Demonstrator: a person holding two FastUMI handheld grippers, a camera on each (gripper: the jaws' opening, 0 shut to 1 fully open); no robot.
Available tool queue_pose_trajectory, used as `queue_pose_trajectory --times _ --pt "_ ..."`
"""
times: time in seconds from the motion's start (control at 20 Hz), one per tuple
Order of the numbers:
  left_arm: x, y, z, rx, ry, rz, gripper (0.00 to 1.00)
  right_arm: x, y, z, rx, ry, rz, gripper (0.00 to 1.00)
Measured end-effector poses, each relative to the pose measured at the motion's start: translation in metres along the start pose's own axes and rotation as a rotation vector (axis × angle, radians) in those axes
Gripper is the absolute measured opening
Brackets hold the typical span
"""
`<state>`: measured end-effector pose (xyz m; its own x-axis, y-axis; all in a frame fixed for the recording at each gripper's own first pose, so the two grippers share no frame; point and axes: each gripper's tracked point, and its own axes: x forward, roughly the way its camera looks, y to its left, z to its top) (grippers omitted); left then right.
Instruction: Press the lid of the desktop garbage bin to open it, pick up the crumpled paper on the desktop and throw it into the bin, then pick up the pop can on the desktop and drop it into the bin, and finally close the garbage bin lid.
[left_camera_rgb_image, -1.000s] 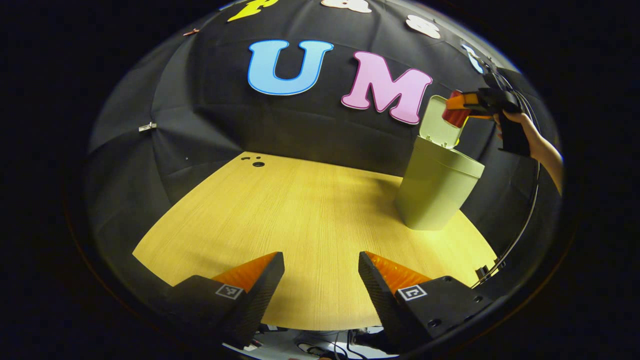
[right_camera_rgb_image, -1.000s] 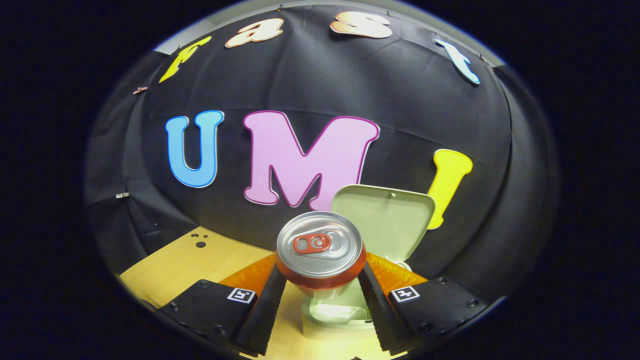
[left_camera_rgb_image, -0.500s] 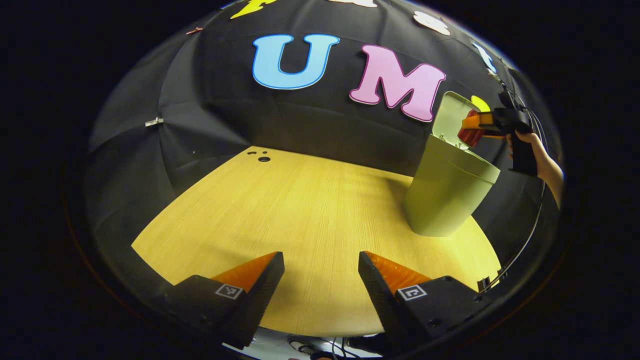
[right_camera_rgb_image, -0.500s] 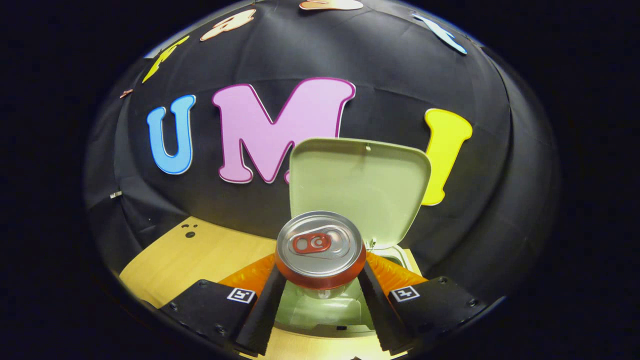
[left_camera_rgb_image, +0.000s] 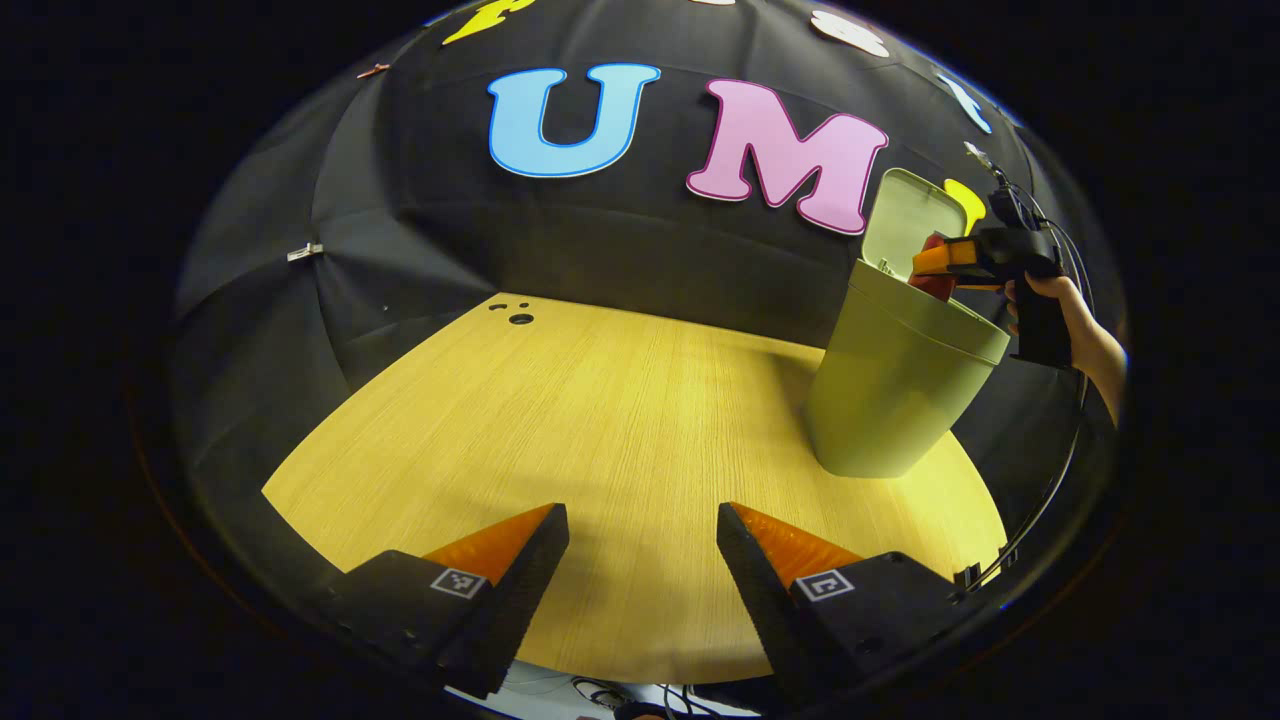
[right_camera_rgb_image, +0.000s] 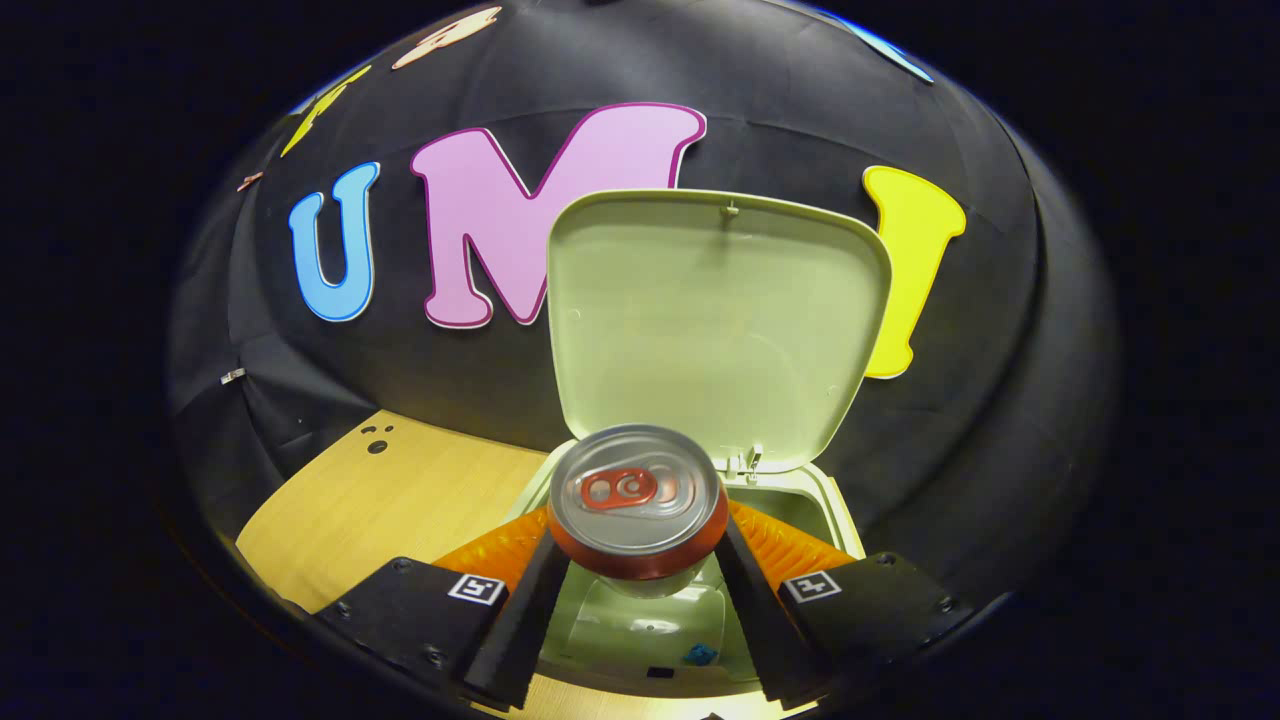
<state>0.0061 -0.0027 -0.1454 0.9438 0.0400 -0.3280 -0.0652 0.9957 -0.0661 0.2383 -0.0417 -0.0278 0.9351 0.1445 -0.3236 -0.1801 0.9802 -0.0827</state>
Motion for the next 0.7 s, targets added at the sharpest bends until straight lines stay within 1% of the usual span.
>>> queue_pose_trajectory --times 0.1,0.2,0.25,0.4,0.55,0.7 --pt "0.0 -0.001 -0.001 0.005 0.005 0.011 0.96 0.001 0.0 0.003 0.002 -0.011 0.003 0.86" --pt "0.001 0.001 -0.003 -0.008 0.012 0.025 0.96 0.001 0.001 0.004 0.014 -0.018 0.01 0.89" --pt "0.0 0.002 -0.003 -0.018 0.014 0.035 0.96 0.0 0.002 0.006 0.022 -0.025 0.016 0.98" --pt "-0.004 0.001 -0.004 -0.044 0.019 0.065 0.96 -0.005 0.004 0.023 0.042 -0.072 0.033 0.98" --pt "-0.005 -0.001 -0.003 -0.051 0.021 0.094 0.96 -0.016 0.006 0.049 0.049 -0.126 0.062 0.98" --pt "-0.005 -0.014 0.005 -0.045 0.001 0.077 0.96 -0.034 0.008 0.078 0.056 -0.17 0.091 0.98"
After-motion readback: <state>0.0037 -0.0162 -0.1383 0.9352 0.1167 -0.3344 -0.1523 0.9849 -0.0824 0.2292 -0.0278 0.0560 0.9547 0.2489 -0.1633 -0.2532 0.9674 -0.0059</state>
